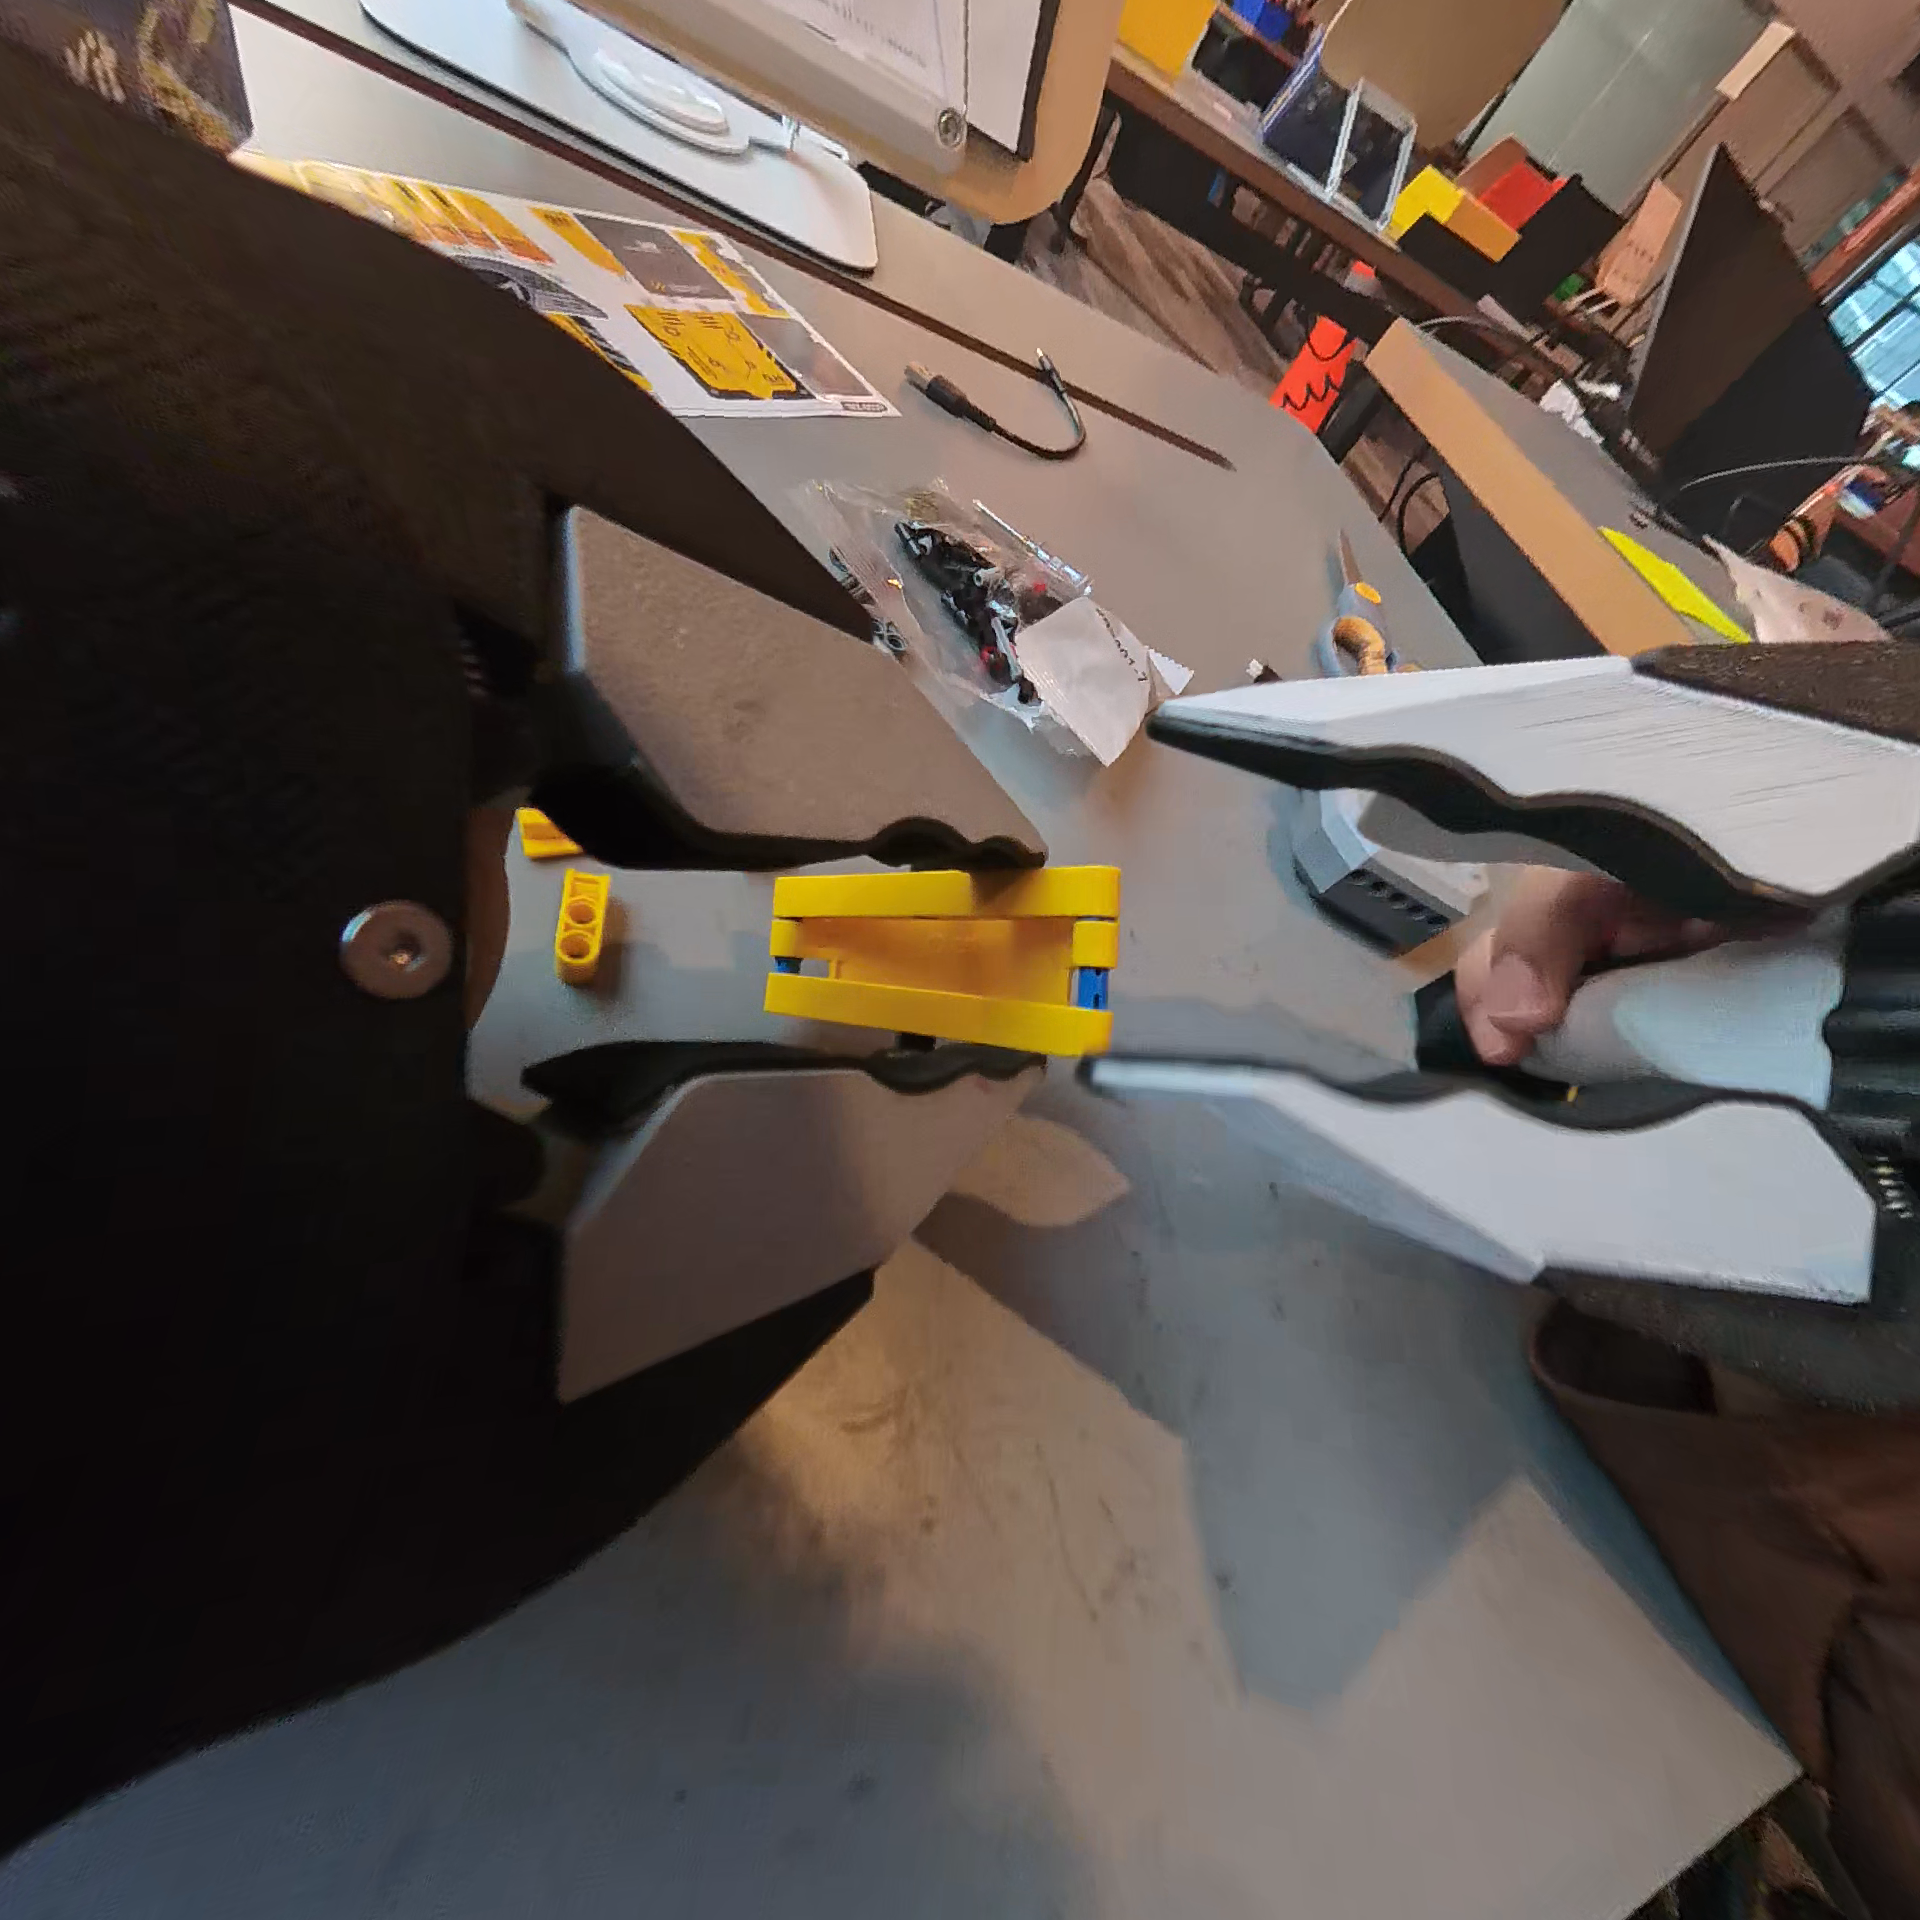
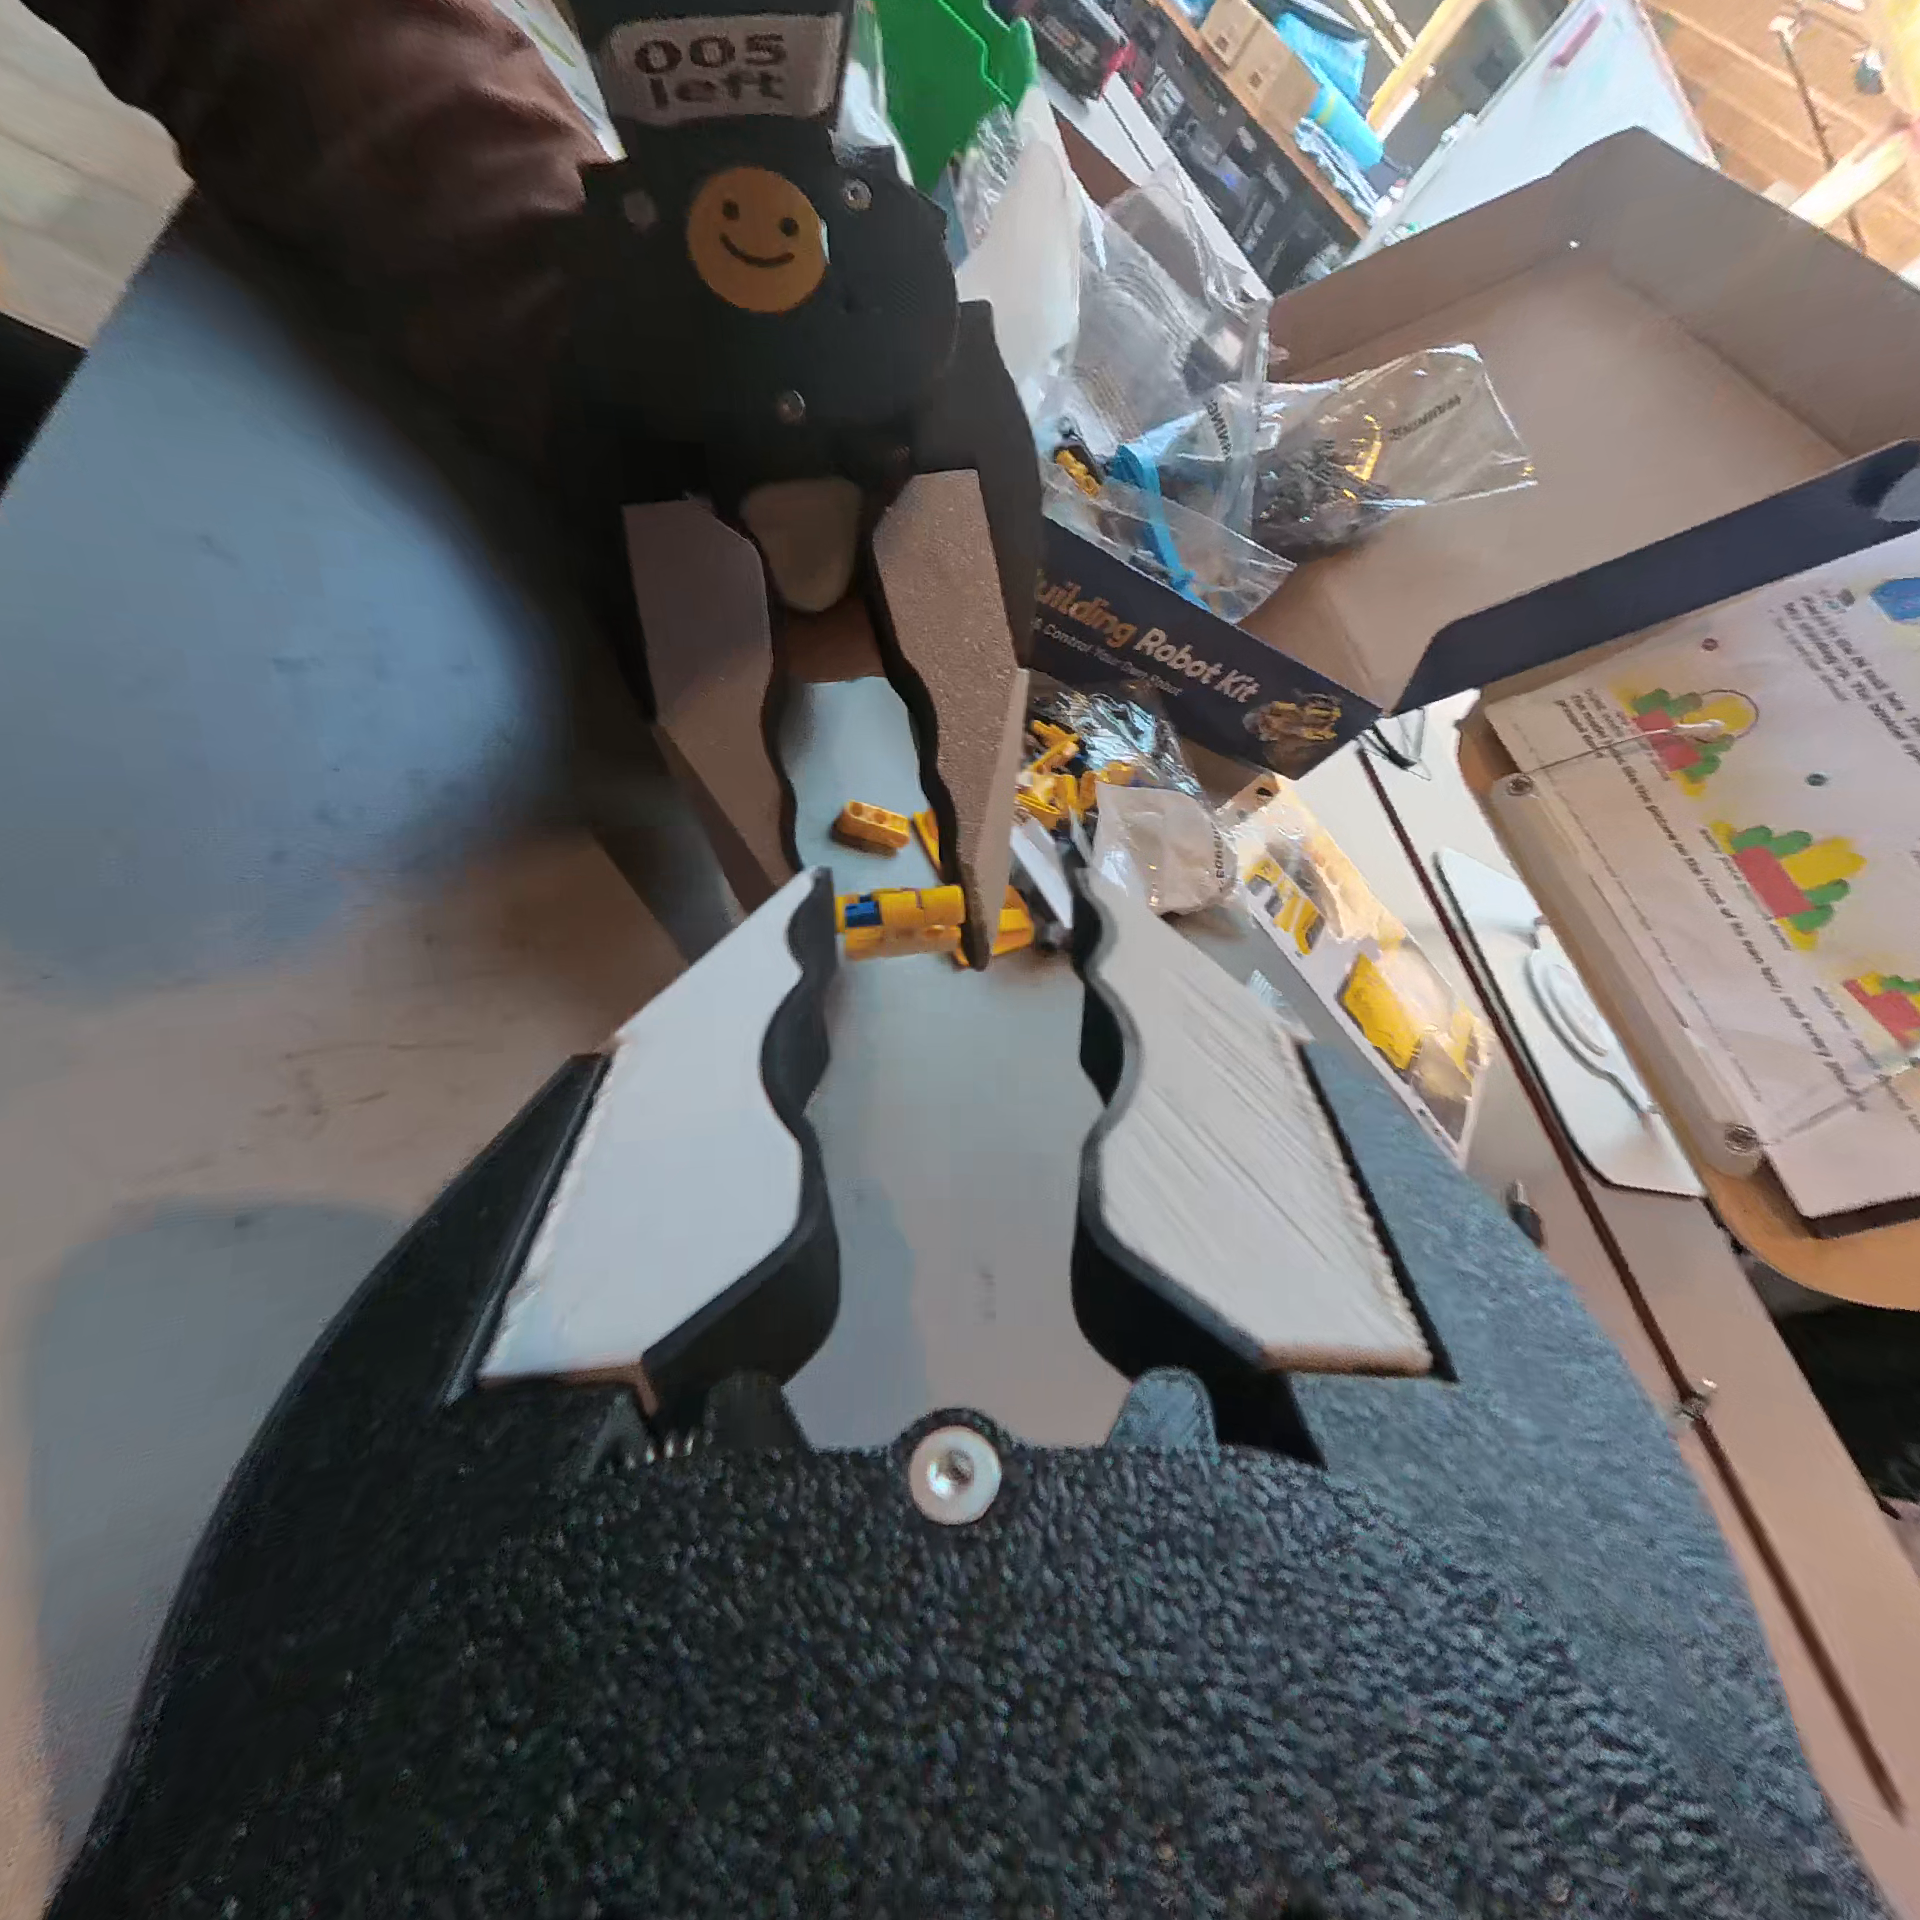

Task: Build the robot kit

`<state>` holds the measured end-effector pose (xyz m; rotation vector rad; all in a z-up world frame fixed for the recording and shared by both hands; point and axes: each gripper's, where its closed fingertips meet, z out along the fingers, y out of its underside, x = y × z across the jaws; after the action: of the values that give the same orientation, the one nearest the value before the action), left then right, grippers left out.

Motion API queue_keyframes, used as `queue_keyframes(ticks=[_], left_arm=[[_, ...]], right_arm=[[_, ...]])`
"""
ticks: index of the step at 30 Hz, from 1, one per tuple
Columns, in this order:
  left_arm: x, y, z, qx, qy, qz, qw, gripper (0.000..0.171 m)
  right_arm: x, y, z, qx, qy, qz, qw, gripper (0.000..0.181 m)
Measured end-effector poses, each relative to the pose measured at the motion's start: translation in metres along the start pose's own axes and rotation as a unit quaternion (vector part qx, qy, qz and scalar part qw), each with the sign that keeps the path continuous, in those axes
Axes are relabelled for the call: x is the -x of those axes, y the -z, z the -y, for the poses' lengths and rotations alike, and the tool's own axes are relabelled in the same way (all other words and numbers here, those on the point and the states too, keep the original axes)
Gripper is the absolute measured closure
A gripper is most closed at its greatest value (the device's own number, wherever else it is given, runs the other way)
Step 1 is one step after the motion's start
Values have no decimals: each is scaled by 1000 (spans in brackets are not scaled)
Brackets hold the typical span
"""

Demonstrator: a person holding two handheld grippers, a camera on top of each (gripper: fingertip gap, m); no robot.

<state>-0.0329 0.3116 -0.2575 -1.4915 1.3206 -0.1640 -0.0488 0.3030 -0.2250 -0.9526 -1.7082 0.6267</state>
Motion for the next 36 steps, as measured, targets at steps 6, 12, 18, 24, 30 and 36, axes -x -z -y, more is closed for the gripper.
queue_keyframes(ticks=[6, 12, 18, 24, 30, 36], left_arm=[[1, 5, 6, -23, 19, -12, 999, 142], [-6, 5, 4, -15, 8, -29, 999, 142], [-8, 2, -4, 12, -15, -26, 999, 143], [-6, 0, -6, 24, -10, -21, 999, 143], [-8, 2, -5, 22, -2, -36, 999, 149], [-4, -1, -5, 17, 1, -33, 999, 148]], right_arm=[[11, -2, -2, 5, 14, 27, 1000, 144], [19, -3, -2, 5, -4, 57, 998, 149], [22, -9, -9, 37, -4, 54, 998, 150], [21, -9, -12, 56, -6, 44, 997, 151], [25, -6, -10, 69, 6, 25, 997, 159], [18, -9, -13, 63, -35, 38, 997, 157]])
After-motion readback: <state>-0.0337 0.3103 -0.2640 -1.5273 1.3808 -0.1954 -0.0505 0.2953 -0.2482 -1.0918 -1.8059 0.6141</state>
